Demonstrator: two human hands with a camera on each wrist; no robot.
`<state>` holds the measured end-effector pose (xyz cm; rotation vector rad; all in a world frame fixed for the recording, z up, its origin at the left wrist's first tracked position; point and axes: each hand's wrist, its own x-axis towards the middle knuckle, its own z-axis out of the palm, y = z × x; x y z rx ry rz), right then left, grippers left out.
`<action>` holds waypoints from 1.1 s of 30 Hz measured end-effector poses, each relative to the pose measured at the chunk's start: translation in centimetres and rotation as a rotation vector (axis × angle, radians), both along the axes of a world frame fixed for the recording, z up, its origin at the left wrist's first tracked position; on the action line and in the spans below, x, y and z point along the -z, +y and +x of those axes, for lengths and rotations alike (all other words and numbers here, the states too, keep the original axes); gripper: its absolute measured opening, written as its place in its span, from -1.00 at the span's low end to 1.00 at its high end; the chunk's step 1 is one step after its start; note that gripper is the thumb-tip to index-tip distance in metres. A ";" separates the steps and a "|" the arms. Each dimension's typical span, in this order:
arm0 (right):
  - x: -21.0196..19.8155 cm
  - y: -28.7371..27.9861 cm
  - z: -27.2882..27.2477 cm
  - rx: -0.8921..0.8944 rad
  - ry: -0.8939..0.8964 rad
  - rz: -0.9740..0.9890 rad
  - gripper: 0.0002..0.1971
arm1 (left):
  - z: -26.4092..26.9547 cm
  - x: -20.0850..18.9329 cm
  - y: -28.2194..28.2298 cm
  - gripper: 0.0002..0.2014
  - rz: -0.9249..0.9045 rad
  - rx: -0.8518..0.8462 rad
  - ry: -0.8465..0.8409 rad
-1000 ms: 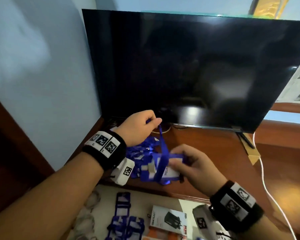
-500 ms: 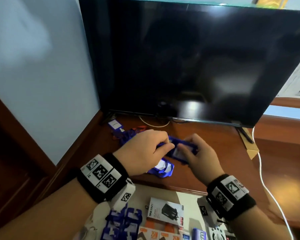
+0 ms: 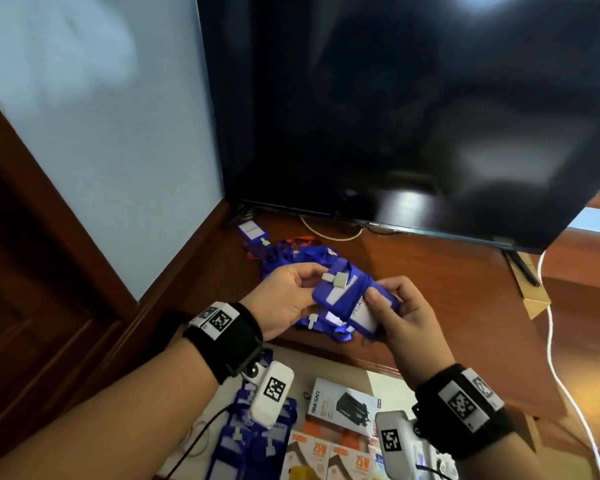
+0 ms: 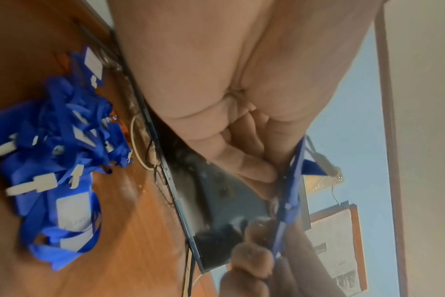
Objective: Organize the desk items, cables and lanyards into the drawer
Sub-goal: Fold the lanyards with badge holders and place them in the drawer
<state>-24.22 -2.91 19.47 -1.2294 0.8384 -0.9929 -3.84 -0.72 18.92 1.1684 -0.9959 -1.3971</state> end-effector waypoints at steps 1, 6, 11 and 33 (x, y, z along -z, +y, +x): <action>0.3 0.1 0.3 0.033 0.008 0.013 -0.82 | -0.3 0.4 0.3 -0.75 -0.006 -0.016 0.015; 2.8 0.4 1.9 0.132 0.086 0.082 -0.77 | 0.9 1.5 1.9 -0.60 0.007 0.058 0.181; 6.8 0.9 3.0 -0.080 0.558 -0.012 -0.56 | 2.4 4.7 3.1 -0.76 0.121 -0.089 -0.019; 11.9 -1.8 -1.0 -0.280 1.215 -0.102 -0.75 | 5.5 28.1 -1.1 -0.78 0.562 -0.062 -0.732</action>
